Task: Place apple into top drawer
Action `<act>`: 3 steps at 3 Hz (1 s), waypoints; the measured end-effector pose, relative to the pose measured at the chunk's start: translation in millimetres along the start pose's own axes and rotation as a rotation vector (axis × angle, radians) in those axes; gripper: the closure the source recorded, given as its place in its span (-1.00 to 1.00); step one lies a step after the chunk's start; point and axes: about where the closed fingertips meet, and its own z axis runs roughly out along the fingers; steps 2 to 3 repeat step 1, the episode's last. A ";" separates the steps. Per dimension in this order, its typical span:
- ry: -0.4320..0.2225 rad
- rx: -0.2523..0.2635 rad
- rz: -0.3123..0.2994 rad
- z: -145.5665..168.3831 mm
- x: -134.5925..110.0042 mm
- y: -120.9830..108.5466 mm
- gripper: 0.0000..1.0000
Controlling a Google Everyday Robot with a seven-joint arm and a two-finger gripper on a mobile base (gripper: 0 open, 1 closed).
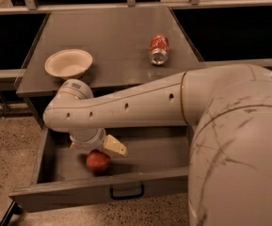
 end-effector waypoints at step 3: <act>0.000 0.000 0.000 0.0 0.0 0.0 -1.00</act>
Offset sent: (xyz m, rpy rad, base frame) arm 0.0000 0.0000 0.0000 0.0000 0.0000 0.0000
